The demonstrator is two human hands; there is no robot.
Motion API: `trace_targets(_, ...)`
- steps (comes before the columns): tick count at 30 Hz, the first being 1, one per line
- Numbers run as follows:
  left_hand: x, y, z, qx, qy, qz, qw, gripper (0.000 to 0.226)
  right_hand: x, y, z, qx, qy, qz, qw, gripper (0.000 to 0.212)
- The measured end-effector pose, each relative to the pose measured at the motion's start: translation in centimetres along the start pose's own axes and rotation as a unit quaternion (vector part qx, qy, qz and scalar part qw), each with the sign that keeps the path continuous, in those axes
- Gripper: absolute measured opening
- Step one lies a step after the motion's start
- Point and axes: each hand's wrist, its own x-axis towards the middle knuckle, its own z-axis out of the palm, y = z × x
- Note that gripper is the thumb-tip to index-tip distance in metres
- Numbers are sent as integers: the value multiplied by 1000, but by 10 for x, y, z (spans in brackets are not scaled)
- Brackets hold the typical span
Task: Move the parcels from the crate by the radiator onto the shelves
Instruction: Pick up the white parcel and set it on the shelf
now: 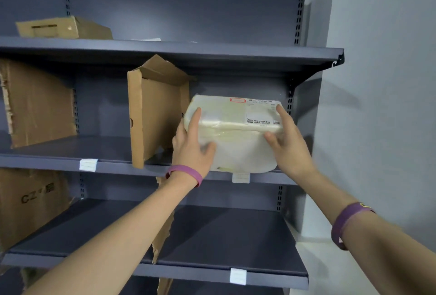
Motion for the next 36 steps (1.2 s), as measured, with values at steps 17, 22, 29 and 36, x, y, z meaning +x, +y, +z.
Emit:
trace_targets(17,-36,-67,27,155,-80,72,982,81,-63,53,53,-373,-4,-91,923,62)
trace_targets(22,-51,-77,32,240,-91,119,959,74,-75,61,58,-398,-52,-134,906,62)
trace_targets(29,-32,-81,44,327,-120,117,930,71,-61,69,59,-401,-130,-76,904,67)
trace_targets(36,-47,-76,47,288,-111,150,939,70,-70,67,59,-384,-120,-80,912,67)
